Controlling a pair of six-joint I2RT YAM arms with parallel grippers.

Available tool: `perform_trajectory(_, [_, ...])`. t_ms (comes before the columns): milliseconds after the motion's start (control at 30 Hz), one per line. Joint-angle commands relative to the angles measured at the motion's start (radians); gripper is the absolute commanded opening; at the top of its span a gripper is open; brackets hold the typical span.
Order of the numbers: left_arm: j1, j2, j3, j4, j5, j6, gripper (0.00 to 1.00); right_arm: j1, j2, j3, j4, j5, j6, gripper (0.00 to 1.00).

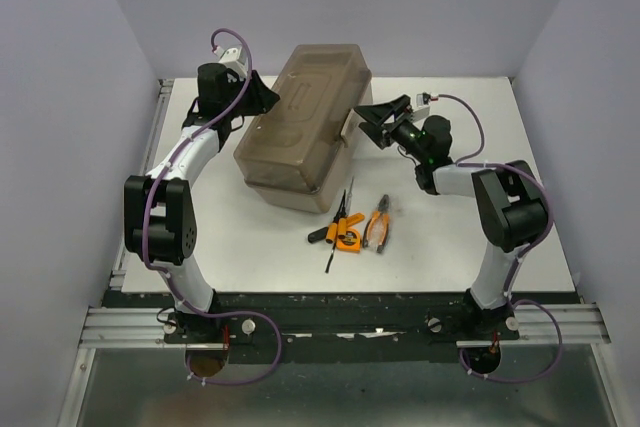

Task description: Pack the tool kit

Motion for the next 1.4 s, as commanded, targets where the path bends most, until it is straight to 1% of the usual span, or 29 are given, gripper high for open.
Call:
perform_trajectory(0, [-0.013, 0.126, -0.094, -0.373, -0.017, 0.073, 0.24, 0.001, 0.000, -0.040, 0.090, 0.017, 0.021, 1.00])
perform_trajectory(100, [-0.013, 0.131, -0.093, -0.373, -0.017, 0.073, 0.24, 0.001, -0.014, -0.075, 0.080, 0.044, 0.006, 1.00])
perform_trajectory(267, [-0.013, 0.129, -0.091, -0.373, -0.015, 0.073, 0.24, 0.003, 0.014, -0.078, 0.095, 0.043, 0.016, 1.00])
perform_trajectory(433, [-0.013, 0.128, -0.091, -0.373, -0.017, 0.074, 0.24, 0.006, 0.043, -0.049, 0.137, 0.018, 0.041, 1.00])
perform_trajectory(633, [-0.014, 0.125, -0.093, -0.379, -0.017, 0.076, 0.24, 0.020, 0.058, -0.029, 0.109, 0.021, 0.035, 1.00])
perform_trajectory(767, [-0.014, 0.128, -0.091, -0.379, -0.017, 0.077, 0.24, 0.023, 0.084, -0.016, 0.161, 0.009, 0.059, 1.00])
perform_trajectory(933, [-0.014, 0.129, -0.088, -0.378, -0.012, 0.076, 0.24, 0.032, 0.095, 0.004, 0.177, -0.008, 0.067, 1.00])
perform_trajectory(1133, [-0.014, 0.129, -0.093, -0.370, -0.006, 0.074, 0.24, 0.034, 0.126, -0.002, 0.301, -0.011, 0.159, 1.00])
perform_trajectory(1367, [-0.013, 0.126, -0.093, -0.371, -0.008, 0.074, 0.24, 0.034, 0.117, -0.029, 0.362, 0.009, 0.200, 1.00])
